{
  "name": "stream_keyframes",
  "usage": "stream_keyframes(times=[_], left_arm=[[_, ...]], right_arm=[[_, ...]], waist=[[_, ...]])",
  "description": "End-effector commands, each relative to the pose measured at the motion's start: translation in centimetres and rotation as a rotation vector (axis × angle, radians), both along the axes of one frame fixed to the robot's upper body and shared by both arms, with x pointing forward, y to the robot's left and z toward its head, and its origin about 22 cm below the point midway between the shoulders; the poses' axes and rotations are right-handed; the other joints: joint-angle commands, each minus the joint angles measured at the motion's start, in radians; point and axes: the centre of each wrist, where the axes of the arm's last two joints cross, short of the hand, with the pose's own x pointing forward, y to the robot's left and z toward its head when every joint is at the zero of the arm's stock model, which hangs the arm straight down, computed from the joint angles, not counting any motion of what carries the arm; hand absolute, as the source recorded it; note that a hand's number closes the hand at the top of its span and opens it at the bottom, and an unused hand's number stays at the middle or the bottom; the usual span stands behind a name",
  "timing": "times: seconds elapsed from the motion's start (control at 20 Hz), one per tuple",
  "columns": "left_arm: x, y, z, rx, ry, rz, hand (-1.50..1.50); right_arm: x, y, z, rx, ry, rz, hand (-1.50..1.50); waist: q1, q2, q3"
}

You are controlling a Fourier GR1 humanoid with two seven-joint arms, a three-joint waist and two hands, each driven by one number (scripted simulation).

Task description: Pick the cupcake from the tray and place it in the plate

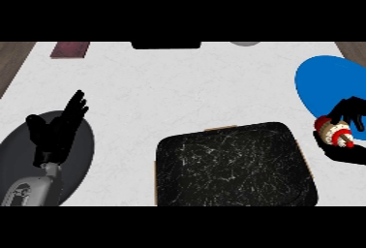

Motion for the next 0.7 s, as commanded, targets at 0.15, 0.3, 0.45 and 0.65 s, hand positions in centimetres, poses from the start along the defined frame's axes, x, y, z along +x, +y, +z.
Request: stream_keyframes(times=[0.15,0.3,0.45,0.65], left_arm=[[1.7,-0.4,-0.3,-0.007,0.002,-0.015,0.0],[0.9,-1.4,0.2,0.008,-0.018,-0.023,0.0],[0.1,-0.2,0.0,-0.005,-0.008,-0.017,0.0],[1.5,-1.9,2.2,-0.006,-0.005,-0.062,0.0]], right_arm=[[4.2,-3.6,1.4,0.139,0.028,-0.131,1.5],[4.5,-8.7,1.2,0.129,0.039,-0.206,1.5],[5.5,-11.5,0.5,0.13,0.044,-0.234,1.5],[6.8,-13.3,-1.7,0.063,0.081,-0.253,1.5]], waist=[[0.015,0.005,0.0],[0.02,0.005,0.001],[0.026,0.006,0.001],[0.045,0.012,0.003]])
